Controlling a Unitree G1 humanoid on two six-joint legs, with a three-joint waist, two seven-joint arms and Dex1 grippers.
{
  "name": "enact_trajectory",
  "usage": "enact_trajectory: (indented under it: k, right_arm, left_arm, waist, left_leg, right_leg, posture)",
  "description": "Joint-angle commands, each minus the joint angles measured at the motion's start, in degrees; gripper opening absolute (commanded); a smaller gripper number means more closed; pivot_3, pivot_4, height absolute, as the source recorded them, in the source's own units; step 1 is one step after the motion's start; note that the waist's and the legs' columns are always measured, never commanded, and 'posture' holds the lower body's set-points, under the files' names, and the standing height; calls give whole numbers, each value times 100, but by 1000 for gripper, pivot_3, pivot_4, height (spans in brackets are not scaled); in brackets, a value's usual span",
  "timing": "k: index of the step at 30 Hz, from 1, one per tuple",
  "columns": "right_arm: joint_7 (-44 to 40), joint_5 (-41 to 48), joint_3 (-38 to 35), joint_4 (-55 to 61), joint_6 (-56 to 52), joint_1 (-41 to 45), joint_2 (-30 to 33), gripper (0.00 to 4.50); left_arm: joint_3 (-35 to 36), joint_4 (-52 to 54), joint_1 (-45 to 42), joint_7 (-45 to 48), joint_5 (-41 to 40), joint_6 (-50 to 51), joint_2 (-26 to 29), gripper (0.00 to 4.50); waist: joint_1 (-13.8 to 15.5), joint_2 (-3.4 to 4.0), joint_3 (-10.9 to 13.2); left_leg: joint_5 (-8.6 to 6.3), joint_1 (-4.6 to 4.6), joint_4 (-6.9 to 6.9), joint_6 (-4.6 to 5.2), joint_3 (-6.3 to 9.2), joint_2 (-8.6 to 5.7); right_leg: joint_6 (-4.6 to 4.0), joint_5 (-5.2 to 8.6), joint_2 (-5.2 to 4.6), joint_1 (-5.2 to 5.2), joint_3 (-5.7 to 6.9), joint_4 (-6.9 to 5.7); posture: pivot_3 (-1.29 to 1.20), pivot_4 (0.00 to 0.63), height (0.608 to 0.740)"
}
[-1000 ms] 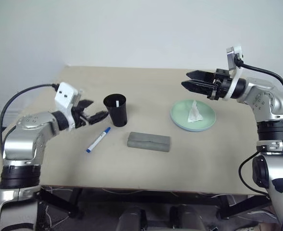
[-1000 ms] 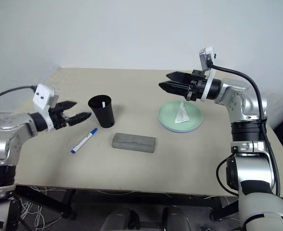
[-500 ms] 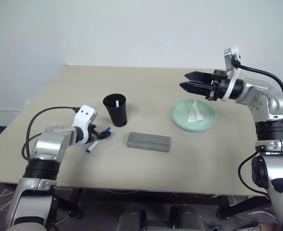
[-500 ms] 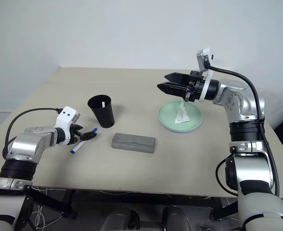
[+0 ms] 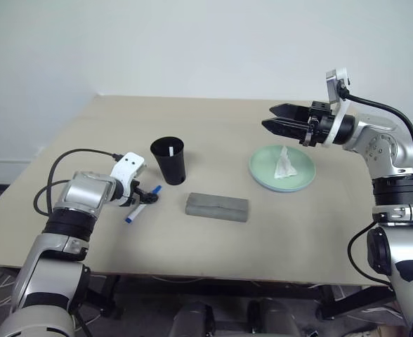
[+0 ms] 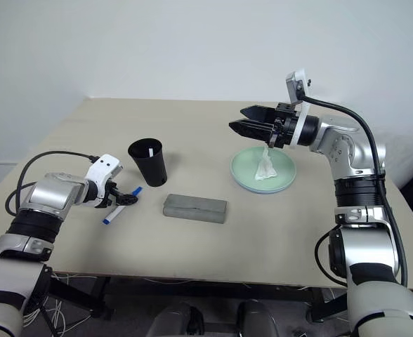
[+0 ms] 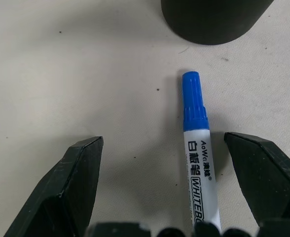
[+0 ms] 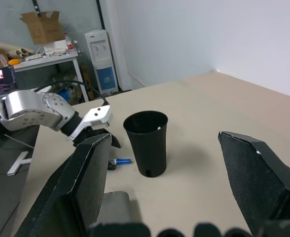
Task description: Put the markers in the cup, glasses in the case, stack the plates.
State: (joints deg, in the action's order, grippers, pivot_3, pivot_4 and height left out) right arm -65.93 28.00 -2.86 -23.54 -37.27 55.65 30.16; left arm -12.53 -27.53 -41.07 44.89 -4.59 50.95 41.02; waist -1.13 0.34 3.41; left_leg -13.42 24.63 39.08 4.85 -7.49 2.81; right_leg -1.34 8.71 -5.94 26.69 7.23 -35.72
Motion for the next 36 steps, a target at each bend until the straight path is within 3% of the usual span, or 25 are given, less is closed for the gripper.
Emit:
enact_trajectory:
  k: [1, 2, 5, 15, 24, 30, 36]
  right_arm:
    - [34, 52, -86, 217, 42, 69, 21, 3766]
    - [36, 51, -84, 217, 43, 69, 21, 3766]
    - [38, 52, -83, 206, 38, 78, 20, 3766]
    - [7, 12, -25, 138, 70, 149, 5, 3766]
    - [-13, 0, 24, 100, 95, 166, 25, 3766]
    - [-33, -19, 32, 52, 133, 173, 50, 3766]
    - [-61, -56, 70, -70, 208, 251, 18, 3766]
  left_arm:
    - [-1, 18, -138, 97, 95, 89, 61, 4166]
    - [-7, 32, -129, 109, 104, 102, 60, 4166]
    - [21, 47, -116, 117, 108, 159, 44, 3604]
    - [63, 73, -107, 98, 147, 300, 82, 98]
    - [273, 821, 197, 369, -7, 320, 624, 90]
    - [1006, 1965, 593, 891, -754, 667, 1087, 90]
    - [2564, 2390, 90, 528, -1889, 419, 214, 90]
  waist:
    - [0, 0, 0]
    - [-1, 0, 0]
    - [-5, 0, 0]
    - [-17, 0, 0]
    - [-21, -1, 1]
    - [5, -2, 2]
    - [9, -6, 4]
  left_leg:
    - [0, 0, 0, 0, 0, 0]
    - [0, 0, 0, 0, 0, 0]
    - [0, 0, 0, 0, 0, 0]
    - [0, -4, 7, 0, 0, 5]
    - [0, 1, 1, 0, 0, 3]
    - [-1, 4, 0, -2, 2, 0]
    - [0, 3, 10, -1, 5, -4]
  right_leg:
    - [0, 0, 0, 0, 0, 0]
    - [0, 0, 0, 0, 0, 0]
    - [0, 0, 0, 0, 0, -1]
    - [0, 0, 2, -2, 0, -6]
    - [0, 0, 2, 7, -2, -6]
    - [-6, 3, -2, 10, -2, -3]
    - [-9, 5, -8, -7, -1, 5]
  posture:
    - [0, 0, 727]
    - [0, 0, 727]
    - [0, 0, 727]
    - [0, 0, 727]
    - [0, 0, 727]
    - [0, 0, 727]
    - [0, 0, 727]
